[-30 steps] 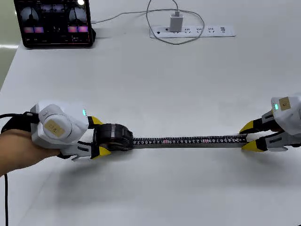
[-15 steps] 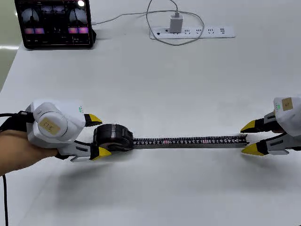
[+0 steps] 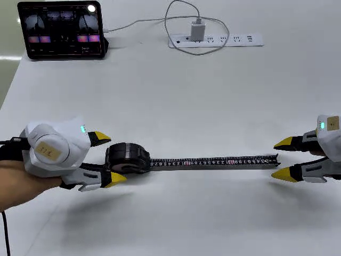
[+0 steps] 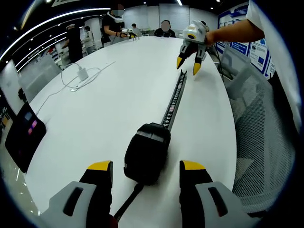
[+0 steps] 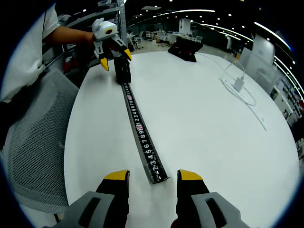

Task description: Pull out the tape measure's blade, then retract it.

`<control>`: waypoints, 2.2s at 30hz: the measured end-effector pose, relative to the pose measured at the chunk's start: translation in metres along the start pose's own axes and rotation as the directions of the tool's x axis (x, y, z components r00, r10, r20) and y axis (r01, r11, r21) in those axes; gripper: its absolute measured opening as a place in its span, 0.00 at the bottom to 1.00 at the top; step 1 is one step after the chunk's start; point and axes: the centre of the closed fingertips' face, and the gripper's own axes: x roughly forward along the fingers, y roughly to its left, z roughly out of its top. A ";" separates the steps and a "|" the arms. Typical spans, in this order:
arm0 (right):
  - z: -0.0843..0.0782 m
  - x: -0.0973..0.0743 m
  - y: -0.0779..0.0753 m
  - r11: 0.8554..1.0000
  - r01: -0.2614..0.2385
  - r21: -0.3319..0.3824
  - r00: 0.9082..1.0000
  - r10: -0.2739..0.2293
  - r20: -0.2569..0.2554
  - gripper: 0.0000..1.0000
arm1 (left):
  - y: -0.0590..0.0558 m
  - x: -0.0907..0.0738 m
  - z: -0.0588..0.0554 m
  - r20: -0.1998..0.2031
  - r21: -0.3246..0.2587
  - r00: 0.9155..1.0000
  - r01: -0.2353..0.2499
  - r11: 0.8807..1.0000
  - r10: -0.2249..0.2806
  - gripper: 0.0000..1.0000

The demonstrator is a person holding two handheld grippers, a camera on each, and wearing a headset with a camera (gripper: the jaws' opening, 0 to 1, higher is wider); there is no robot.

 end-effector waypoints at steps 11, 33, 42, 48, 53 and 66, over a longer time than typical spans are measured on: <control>0.008 -0.013 0.001 0.994 0.091 0.062 0.994 -0.094 0.055 0.40 | 0.000 -0.012 0.005 0.050 -0.101 0.995 -0.077 0.992 0.082 0.59; 0.023 -0.027 0.019 0.974 0.168 0.153 0.973 -0.189 0.133 0.54 | -0.002 -0.044 0.002 0.178 -0.245 0.957 -0.182 0.952 0.228 0.69; 0.024 -0.033 0.026 0.960 0.202 0.193 0.960 -0.233 0.154 0.61 | -0.006 -0.056 -0.001 0.205 -0.291 0.932 -0.233 0.928 0.299 0.72; 0.023 -0.036 0.034 0.956 0.211 0.205 0.955 -0.246 0.165 0.64 | -0.013 -0.061 -0.004 0.214 -0.315 0.924 -0.243 0.917 0.318 0.76; 0.023 -0.039 0.041 0.947 0.213 0.238 0.947 -0.261 0.189 0.67 | -0.015 -0.066 -0.005 0.220 -0.326 0.916 -0.257 0.910 0.337 0.80; 0.020 -0.038 0.061 0.939 0.208 0.274 0.938 -0.271 0.215 0.78 | -0.028 -0.065 -0.023 0.204 -0.379 0.925 -0.228 0.897 0.322 0.87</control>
